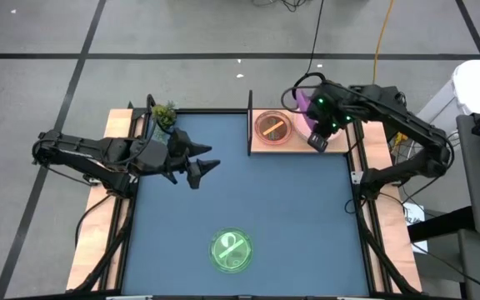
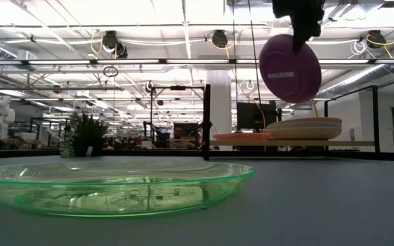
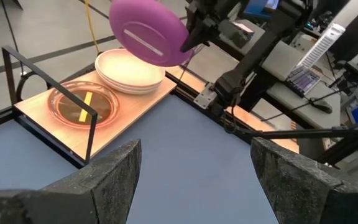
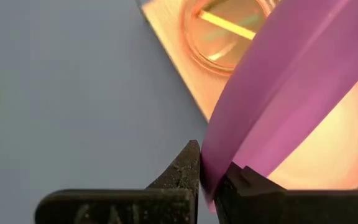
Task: Place and stack plates onto a shelf
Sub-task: Stack the purple plate on the light brown plate on the shelf
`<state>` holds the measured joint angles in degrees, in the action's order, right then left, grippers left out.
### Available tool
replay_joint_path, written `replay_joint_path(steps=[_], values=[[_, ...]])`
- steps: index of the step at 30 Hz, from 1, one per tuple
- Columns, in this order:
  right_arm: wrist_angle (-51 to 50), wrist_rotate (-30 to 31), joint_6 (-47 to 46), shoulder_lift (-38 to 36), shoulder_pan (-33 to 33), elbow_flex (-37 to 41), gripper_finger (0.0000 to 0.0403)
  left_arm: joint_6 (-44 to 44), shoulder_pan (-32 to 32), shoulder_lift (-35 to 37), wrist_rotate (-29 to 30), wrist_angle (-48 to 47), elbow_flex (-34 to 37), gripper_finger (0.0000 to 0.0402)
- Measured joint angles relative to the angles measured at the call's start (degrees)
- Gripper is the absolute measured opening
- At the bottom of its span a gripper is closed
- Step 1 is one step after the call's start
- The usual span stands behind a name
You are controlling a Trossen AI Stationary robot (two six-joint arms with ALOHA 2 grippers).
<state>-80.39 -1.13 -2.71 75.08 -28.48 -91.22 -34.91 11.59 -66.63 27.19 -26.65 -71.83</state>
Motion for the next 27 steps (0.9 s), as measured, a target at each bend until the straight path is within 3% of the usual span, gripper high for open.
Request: replay_joint_path(steps=[27], values=[[-9.2,10.5,16.1,12.0,-9.4,0.2,0.0006,-0.1,-0.1,-0.2,1.8,0.0,0.0,0.0303]])
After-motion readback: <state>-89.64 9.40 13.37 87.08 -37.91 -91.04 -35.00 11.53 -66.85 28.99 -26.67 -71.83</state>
